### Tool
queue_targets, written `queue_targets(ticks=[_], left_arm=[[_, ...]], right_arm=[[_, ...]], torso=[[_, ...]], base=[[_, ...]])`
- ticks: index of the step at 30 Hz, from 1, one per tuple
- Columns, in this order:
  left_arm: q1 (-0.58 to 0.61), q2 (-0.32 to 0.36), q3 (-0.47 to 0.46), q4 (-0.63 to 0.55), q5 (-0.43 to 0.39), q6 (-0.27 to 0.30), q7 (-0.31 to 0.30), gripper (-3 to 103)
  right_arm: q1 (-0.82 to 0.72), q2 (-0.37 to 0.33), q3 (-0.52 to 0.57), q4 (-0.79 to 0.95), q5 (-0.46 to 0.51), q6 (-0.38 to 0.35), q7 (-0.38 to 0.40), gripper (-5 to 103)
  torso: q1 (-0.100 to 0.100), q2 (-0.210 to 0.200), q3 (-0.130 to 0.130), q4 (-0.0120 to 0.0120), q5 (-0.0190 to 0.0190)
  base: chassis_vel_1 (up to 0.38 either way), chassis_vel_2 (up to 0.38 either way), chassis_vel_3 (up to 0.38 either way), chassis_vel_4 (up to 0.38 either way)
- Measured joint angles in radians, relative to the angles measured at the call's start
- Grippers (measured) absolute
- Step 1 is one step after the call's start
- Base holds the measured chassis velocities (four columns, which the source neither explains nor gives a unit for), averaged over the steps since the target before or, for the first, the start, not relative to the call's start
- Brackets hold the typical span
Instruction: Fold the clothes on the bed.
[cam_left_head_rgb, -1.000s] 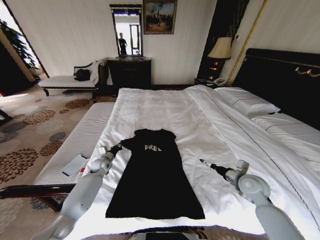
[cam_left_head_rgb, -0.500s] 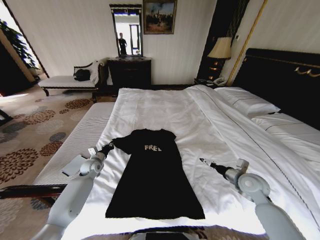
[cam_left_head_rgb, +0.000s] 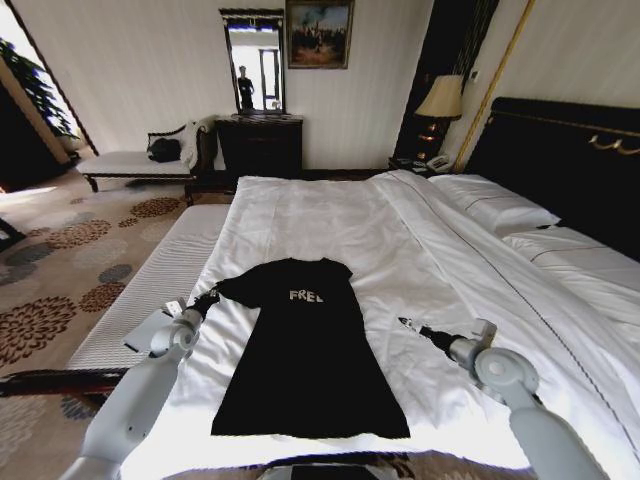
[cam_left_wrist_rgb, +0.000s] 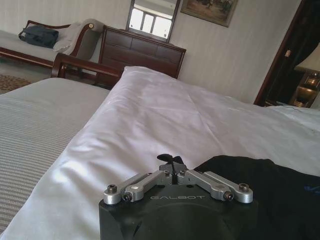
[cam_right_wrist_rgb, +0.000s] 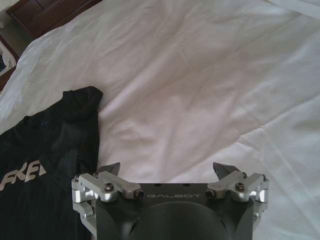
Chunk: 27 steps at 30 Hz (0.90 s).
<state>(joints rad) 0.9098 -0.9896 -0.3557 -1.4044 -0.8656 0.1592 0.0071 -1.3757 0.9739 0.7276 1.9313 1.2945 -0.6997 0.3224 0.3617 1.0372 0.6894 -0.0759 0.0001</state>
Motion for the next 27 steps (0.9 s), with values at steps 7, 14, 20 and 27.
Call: queue_targets(ticks=[7, 14, 20, 27], left_arm=[[-0.029, 0.001, 0.030, -0.029, 0.017, 0.004, 0.000, 0], [-0.077, -0.036, 0.141, -0.135, 0.059, 0.033, 0.000, 0], [-0.103, -0.038, 0.239, -0.174, 0.108, 0.042, 0.000, 0], [-0.138, -0.047, 0.317, -0.182, 0.116, 0.049, 0.000, 0]], right_arm=[[-0.001, 0.000, 0.001, 0.001, -0.001, 0.000, -0.002, 100], [-0.013, 0.000, 0.013, 0.005, -0.001, 0.001, -0.010, 100], [-0.025, -0.006, 0.037, 0.006, -0.001, 0.002, -0.025, 100], [-0.037, -0.004, 0.052, 0.003, -0.003, 0.005, -0.039, 100]], torso=[[0.000, 0.000, 0.000, 0.0006, 0.0000], [0.000, 0.000, 0.000, -0.0001, 0.0001], [0.000, 0.000, 0.000, 0.0003, 0.0000], [0.000, 0.000, 0.000, 0.0004, 0.0001]], base=[[0.000, 0.000, 0.000, 0.000], [0.000, 0.000, 0.000, 0.000], [0.000, 0.000, 0.000, 0.000], [0.000, 0.000, 0.000, 0.000]])
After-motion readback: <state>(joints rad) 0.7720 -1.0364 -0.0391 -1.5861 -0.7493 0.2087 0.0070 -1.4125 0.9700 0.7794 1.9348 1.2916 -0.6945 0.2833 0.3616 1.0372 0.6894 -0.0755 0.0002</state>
